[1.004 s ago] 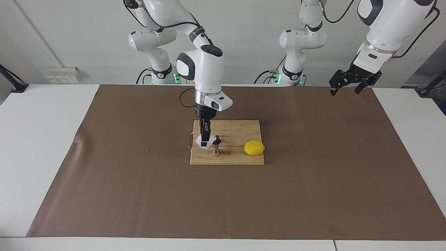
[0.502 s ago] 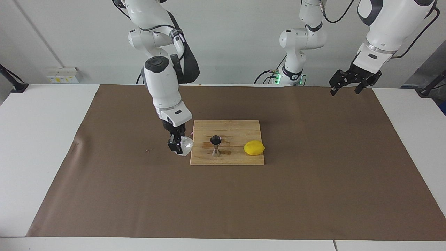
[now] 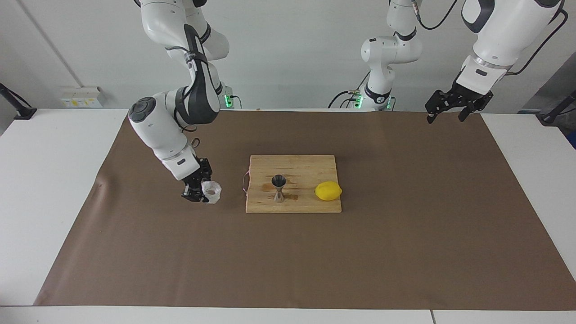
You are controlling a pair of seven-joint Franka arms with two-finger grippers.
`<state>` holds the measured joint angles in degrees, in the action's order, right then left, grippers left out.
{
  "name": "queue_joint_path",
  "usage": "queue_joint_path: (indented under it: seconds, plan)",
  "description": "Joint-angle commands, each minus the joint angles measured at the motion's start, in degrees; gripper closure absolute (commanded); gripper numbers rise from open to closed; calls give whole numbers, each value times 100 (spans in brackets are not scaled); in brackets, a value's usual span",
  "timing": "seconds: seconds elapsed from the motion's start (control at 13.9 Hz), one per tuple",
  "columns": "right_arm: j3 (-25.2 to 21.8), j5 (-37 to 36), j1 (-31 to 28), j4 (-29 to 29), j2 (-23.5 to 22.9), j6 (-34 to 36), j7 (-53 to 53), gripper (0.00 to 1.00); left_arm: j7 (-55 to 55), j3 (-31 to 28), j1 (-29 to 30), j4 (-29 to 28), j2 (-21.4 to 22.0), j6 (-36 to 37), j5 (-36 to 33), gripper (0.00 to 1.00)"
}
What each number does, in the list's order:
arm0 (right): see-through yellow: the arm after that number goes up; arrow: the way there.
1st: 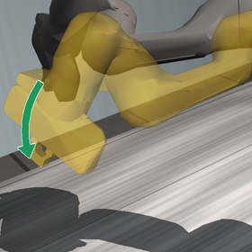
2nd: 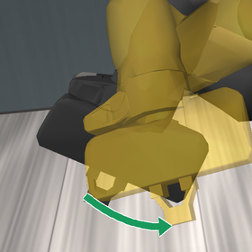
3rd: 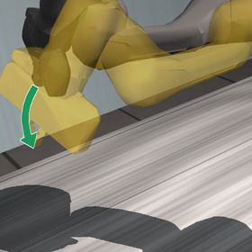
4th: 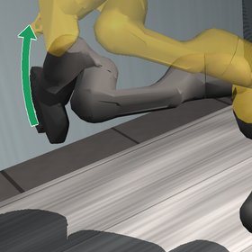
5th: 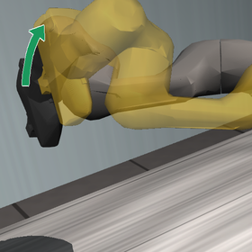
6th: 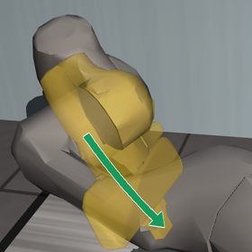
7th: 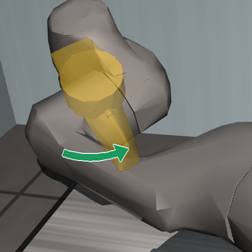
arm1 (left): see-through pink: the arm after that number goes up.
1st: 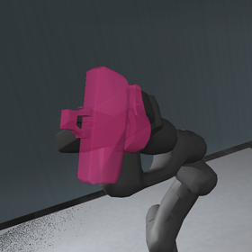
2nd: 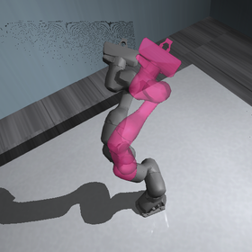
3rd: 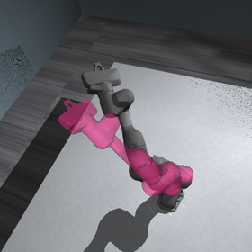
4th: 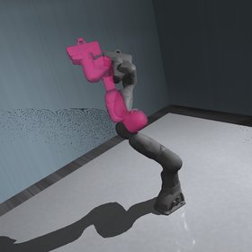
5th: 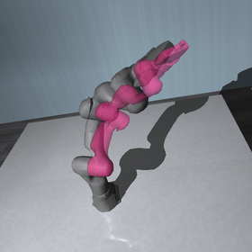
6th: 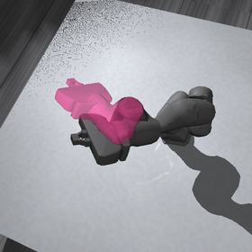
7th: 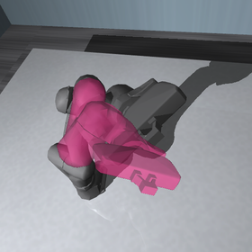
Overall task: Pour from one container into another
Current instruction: 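Carry the white cup back and lower it beside the board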
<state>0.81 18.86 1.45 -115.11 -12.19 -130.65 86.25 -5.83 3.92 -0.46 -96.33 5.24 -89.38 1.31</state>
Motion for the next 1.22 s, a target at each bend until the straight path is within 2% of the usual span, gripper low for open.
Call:
queue_joint_path:
  seconds: [0.0,0.14,0.43,0.5,0.57,0.72,1.0,1.15]
  plan:
    - [69,450,-328,-564,243,-13,320,100,-6,-14,-6,-62,91,62,-87,0]
    - [69,890,-486,-802,226,-31,768,100,-6,-14,-6,-62,91,62,-87,0]
    - [69,909,-759,-908,103,-57,1331,100,-6,-14,-6,-62,91,62,-87,0]
    - [69,909,-795,-908,68,-66,1420,96,-6,-14,-6,-62,91,70,-87,0]
    - [69,909,-795,-908,59,-74,1455,75,-6,-14,-6,-62,91,70,-87,0]
    - [60,900,-821,-865,67,-13,1456,0,-6,-14,-6,-53,91,70,-87,0]
    - [42,865,-707,-610,286,-13,1359,0,-6,-14,-6,-62,91,70,-87,0]
    - [34,795,-698,-540,453,-13,914,0,-6,-14,-6,-62,91,62,-87,0]
